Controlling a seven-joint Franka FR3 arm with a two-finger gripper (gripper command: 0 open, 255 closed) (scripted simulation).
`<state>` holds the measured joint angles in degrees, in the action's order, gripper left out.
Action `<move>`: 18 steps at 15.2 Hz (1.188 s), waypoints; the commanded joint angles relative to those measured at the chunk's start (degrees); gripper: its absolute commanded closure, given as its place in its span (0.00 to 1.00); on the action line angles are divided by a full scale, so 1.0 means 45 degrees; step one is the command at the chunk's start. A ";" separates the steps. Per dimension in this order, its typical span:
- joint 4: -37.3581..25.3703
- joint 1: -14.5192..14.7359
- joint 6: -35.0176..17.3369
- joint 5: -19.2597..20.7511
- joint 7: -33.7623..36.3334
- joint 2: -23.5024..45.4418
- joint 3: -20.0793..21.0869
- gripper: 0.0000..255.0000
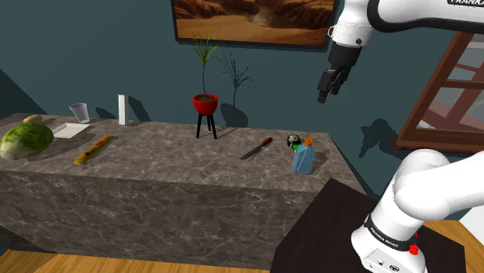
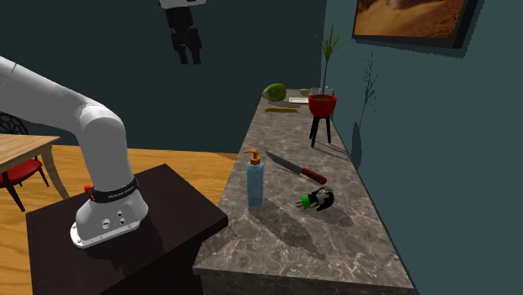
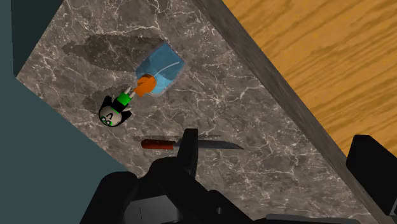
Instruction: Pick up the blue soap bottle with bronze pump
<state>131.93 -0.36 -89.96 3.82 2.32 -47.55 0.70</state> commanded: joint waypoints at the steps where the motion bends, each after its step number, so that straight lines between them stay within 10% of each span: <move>1: 0.0000 0.0000 0.0000 0.0000 0.0000 0.0000 0.0000 0.00; 18: 0.2054 0.0086 -0.5045 0.1889 -0.5323 0.4765 -0.3404 0.00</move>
<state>140.98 -0.05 -110.67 11.95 -20.19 -28.31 -13.72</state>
